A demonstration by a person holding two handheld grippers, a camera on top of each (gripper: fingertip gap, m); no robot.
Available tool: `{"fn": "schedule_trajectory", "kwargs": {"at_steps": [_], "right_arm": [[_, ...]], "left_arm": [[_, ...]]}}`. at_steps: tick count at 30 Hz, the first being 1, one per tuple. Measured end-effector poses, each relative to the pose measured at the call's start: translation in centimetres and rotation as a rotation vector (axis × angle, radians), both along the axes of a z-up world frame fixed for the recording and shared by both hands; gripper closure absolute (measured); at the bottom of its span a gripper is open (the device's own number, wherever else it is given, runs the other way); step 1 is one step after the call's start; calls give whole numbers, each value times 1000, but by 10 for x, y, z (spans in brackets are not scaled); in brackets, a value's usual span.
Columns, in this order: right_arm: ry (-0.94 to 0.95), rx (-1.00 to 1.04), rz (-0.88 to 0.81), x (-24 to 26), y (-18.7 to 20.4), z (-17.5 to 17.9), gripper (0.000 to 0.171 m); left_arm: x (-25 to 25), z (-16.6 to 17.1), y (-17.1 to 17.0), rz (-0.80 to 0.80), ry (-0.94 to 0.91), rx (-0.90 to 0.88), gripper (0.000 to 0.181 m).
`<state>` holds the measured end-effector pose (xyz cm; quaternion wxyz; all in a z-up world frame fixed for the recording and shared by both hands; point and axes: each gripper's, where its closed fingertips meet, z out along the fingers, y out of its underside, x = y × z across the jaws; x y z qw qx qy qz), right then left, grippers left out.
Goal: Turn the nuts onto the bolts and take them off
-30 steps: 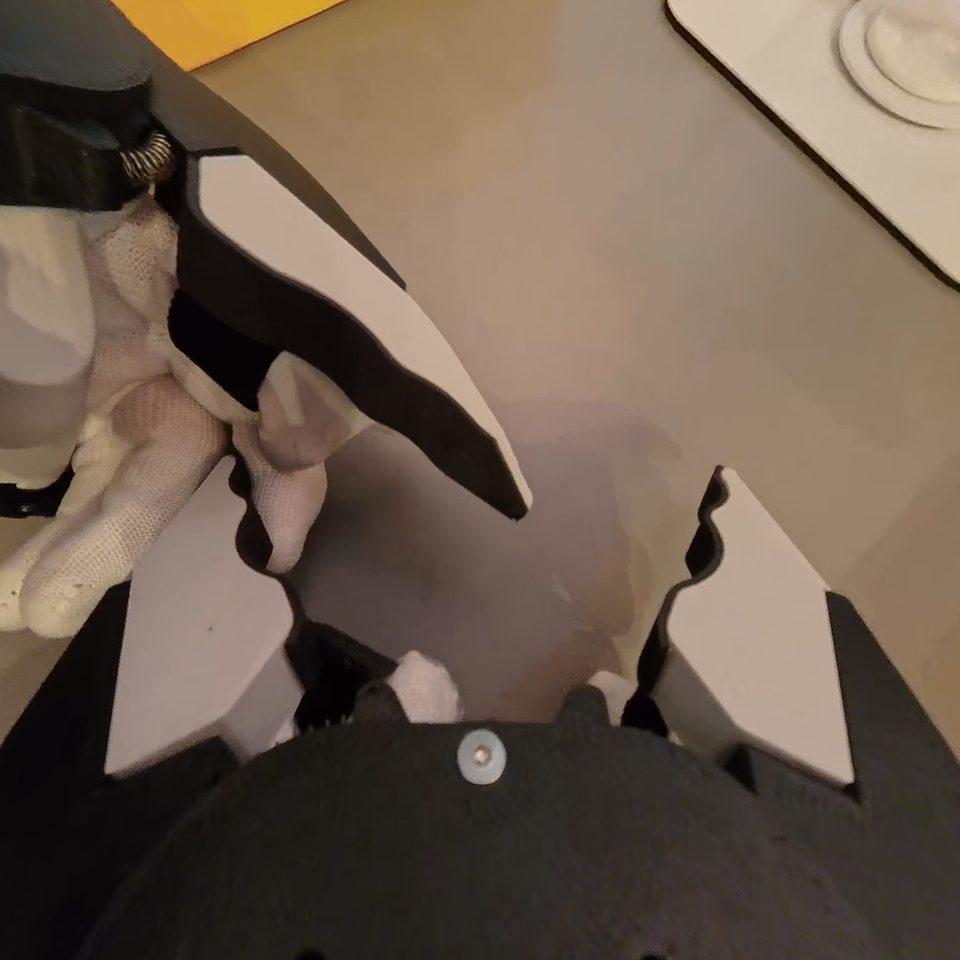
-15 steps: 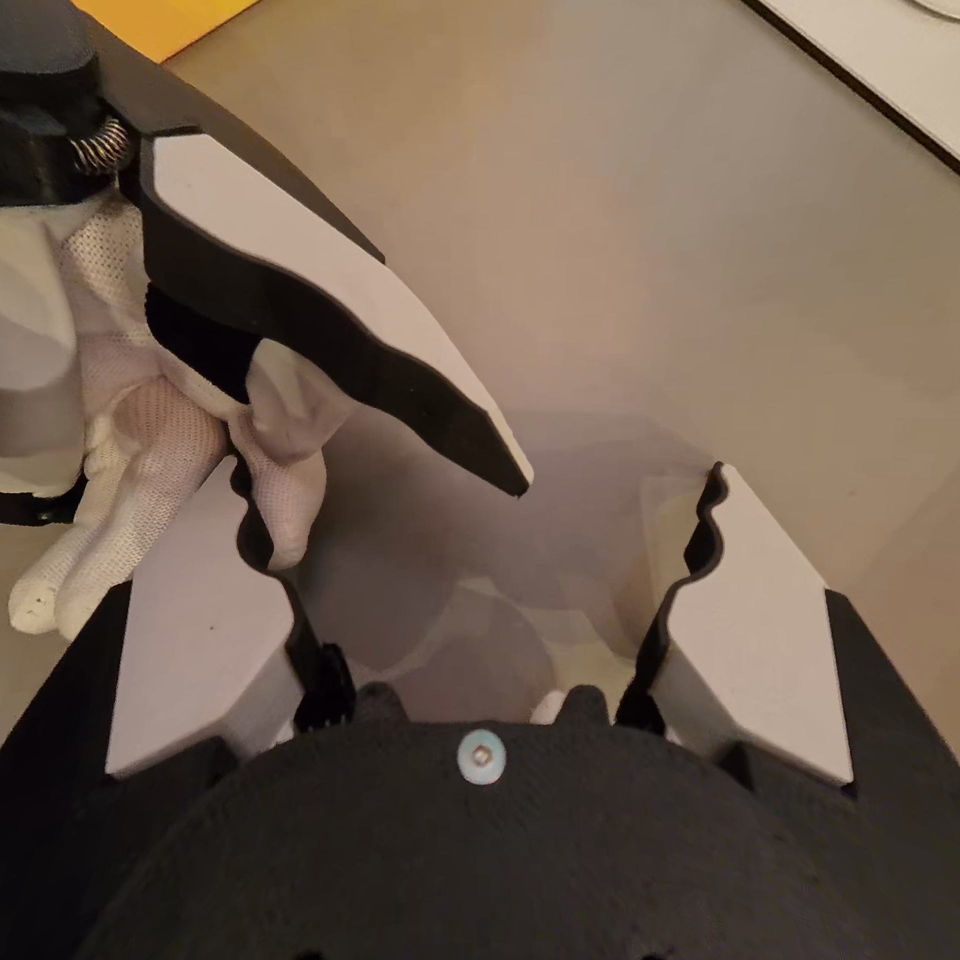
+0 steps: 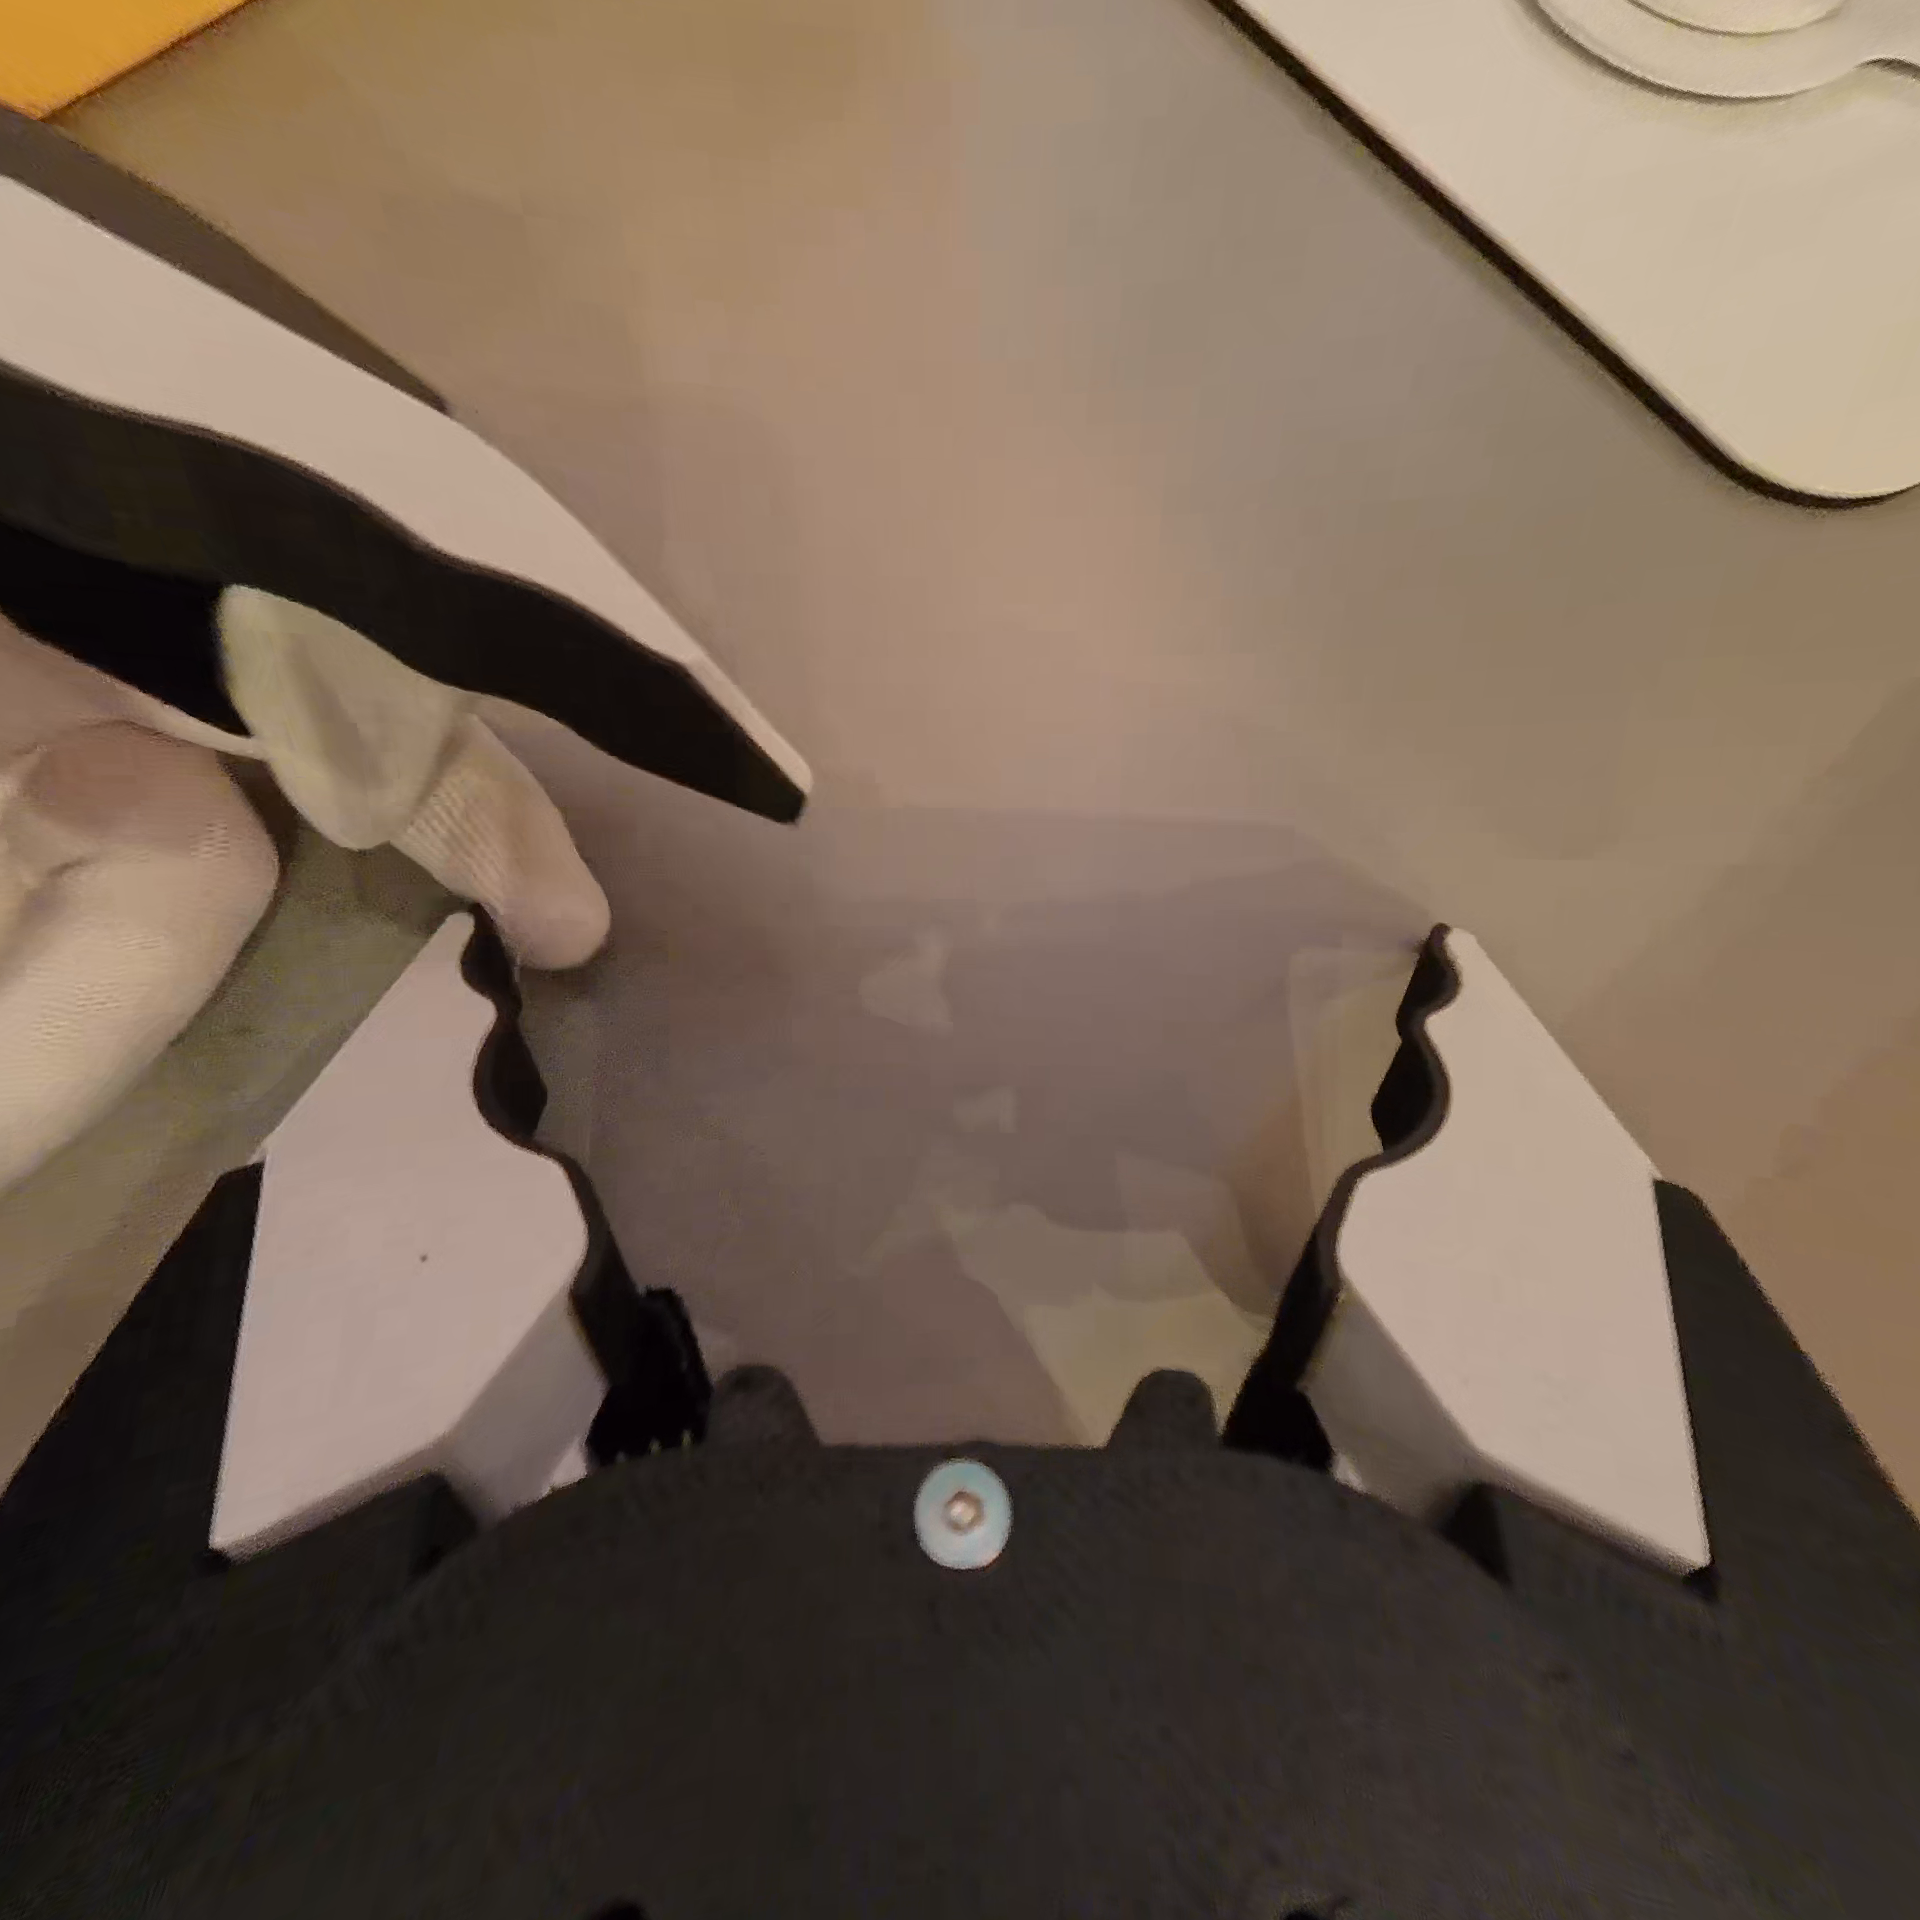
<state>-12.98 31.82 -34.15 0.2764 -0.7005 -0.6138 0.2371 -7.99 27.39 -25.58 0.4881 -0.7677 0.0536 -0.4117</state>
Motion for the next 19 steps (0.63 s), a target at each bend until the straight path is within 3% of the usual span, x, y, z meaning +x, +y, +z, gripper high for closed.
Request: {"fn": "schedule_trajectory", "kwargs": {"at_steps": [7, 12, 19], "right_arm": [[0, 0, -112, 7, 33, 0, 12], [-1, 0, -98, 7, 32, 0, 11], [-1, 0, -98, 7, 32, 0, 11]], "left_arm": [[-19, -3, -4, 79, 163, 35, 63], [-35, -17, -12, 100, 353, 4, 56], [-10, -33, -32, -26, 466, -57, 47]]}}
